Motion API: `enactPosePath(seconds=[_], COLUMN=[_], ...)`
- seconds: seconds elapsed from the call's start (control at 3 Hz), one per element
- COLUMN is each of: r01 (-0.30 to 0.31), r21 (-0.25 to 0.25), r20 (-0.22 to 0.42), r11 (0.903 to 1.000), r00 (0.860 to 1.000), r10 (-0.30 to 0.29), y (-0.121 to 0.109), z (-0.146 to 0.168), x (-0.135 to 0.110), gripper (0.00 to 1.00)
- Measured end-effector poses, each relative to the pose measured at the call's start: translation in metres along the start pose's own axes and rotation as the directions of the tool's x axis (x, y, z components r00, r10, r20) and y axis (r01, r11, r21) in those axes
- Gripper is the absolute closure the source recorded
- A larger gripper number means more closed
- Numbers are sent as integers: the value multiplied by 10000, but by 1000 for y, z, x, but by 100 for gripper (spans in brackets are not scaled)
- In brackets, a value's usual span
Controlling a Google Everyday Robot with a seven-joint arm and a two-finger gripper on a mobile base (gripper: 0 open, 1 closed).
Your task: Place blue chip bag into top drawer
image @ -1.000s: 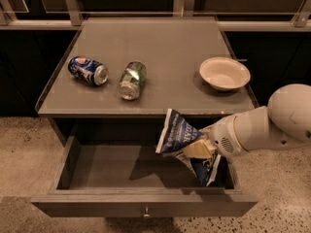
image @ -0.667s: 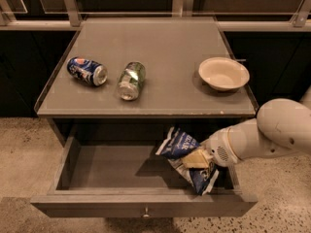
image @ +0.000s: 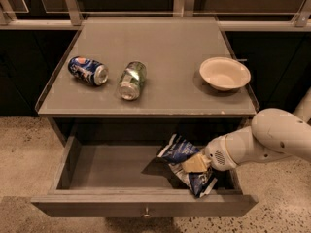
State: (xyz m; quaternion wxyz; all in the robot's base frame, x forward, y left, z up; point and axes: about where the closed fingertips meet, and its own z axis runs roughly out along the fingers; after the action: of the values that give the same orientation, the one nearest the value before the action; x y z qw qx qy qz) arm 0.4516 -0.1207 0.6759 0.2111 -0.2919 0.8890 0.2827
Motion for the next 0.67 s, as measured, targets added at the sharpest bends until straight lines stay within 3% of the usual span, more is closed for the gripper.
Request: enactPosePath(seconds=[0.67], r01=[1], r21=[-1], r20=[-1], r11=[10000], r00=[10000], r10=[-1], y=[0], z=[0], x=[0], gripper=[38])
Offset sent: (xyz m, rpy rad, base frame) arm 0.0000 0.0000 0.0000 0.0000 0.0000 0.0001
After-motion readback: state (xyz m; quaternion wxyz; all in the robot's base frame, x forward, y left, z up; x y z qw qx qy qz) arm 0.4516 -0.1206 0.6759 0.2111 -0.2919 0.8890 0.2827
